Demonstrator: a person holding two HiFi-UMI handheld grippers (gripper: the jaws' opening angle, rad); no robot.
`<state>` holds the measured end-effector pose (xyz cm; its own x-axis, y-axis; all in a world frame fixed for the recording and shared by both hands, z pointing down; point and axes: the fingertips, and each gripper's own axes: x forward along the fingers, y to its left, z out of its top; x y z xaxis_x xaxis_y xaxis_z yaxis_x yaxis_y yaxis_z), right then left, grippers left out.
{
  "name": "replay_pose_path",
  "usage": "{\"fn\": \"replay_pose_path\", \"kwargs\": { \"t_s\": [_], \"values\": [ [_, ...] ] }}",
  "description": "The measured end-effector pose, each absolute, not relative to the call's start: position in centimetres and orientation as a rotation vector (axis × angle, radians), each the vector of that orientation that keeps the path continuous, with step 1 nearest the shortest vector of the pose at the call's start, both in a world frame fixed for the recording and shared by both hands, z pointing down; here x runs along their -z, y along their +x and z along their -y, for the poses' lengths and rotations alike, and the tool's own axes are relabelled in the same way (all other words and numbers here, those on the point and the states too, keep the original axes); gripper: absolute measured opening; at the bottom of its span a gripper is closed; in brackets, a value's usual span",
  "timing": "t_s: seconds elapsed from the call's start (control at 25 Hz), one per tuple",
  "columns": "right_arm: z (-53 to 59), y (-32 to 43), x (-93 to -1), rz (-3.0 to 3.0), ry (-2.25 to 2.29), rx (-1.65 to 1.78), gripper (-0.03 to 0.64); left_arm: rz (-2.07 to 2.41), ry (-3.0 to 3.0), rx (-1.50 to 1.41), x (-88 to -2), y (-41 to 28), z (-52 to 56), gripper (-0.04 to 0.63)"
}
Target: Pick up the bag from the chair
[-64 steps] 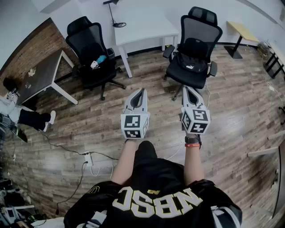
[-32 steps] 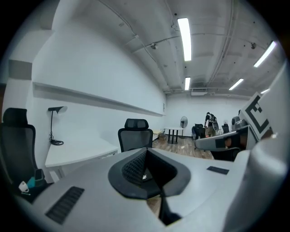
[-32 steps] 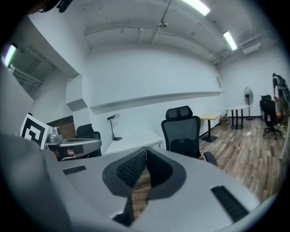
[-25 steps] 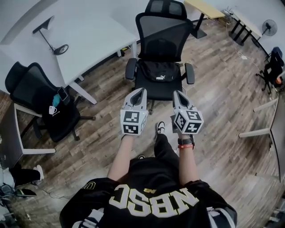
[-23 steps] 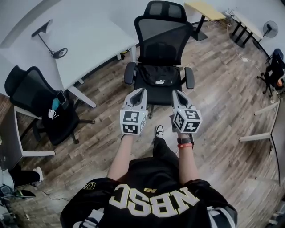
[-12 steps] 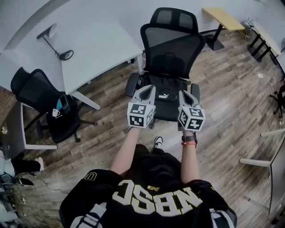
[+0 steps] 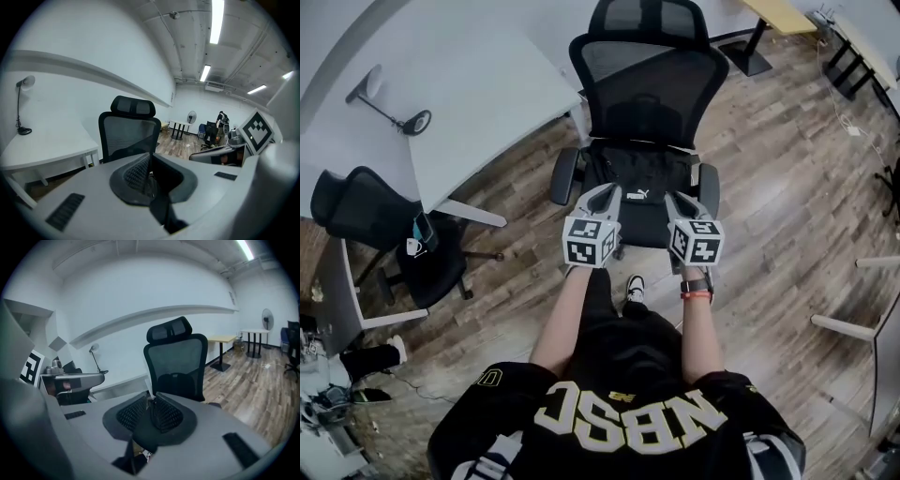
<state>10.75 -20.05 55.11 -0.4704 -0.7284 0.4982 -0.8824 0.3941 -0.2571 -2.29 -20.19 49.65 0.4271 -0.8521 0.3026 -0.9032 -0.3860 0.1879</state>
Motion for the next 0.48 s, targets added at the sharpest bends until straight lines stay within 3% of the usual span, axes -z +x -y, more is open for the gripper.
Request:
{"fn": "replay_pose_path", "kwargs": {
  "t_s": [0.48],
  "values": [
    [28.4, 10.7, -64.1, 2.123, 1.352, -0.914, 0.124, 1.321, 2.273, -0.422, -58.7, -3.8, 30.9, 0.017]
  ]
}}
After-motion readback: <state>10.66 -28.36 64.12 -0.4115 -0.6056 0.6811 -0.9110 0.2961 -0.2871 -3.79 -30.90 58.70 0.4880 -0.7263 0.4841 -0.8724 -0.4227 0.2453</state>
